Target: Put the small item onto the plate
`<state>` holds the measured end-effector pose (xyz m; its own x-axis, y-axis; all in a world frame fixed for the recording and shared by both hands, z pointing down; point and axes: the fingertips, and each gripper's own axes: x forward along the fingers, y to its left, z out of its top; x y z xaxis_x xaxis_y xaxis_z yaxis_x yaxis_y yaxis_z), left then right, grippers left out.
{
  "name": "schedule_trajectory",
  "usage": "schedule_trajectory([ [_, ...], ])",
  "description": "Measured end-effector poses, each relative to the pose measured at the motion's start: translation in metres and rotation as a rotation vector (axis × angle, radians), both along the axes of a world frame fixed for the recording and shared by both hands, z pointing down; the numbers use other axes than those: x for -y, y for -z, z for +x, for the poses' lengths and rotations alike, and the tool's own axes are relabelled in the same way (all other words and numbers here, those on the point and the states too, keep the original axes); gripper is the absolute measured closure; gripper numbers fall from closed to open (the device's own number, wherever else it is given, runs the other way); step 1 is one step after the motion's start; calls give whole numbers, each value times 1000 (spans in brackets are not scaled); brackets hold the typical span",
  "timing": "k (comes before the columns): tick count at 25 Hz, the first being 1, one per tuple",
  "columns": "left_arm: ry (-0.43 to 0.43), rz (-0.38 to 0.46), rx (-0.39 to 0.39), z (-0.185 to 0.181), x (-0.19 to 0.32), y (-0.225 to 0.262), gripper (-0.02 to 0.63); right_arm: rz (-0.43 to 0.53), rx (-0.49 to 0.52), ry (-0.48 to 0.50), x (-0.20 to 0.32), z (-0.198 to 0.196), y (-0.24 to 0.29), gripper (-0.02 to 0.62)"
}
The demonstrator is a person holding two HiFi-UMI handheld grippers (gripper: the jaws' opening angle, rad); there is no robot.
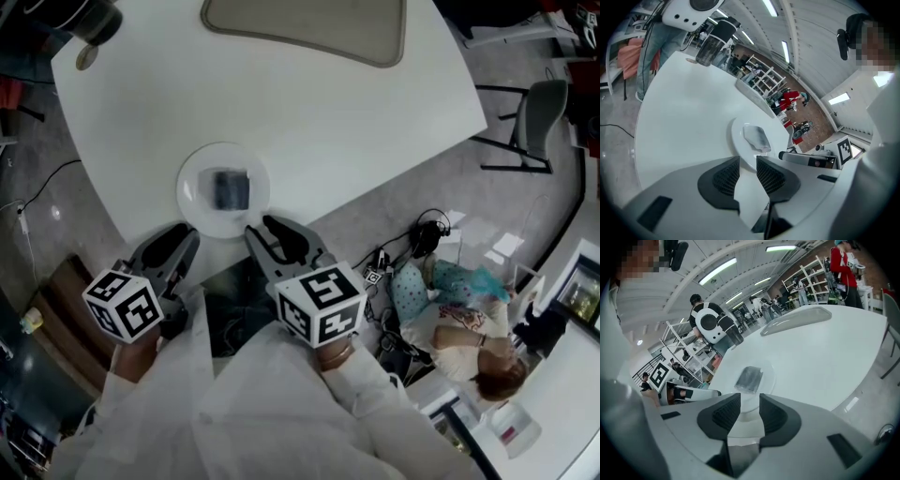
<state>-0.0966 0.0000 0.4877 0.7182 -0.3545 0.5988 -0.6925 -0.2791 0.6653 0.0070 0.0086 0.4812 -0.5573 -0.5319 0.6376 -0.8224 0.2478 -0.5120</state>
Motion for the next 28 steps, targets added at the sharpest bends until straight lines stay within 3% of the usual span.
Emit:
schedule_trajectory([
  [10, 7, -51, 9, 0, 3, -4, 483, -49, -12, -87, 2, 10, -9, 457],
  [28, 22, -87, -5, 0, 11, -7, 484, -98, -13, -147, 19, 13, -20, 457],
])
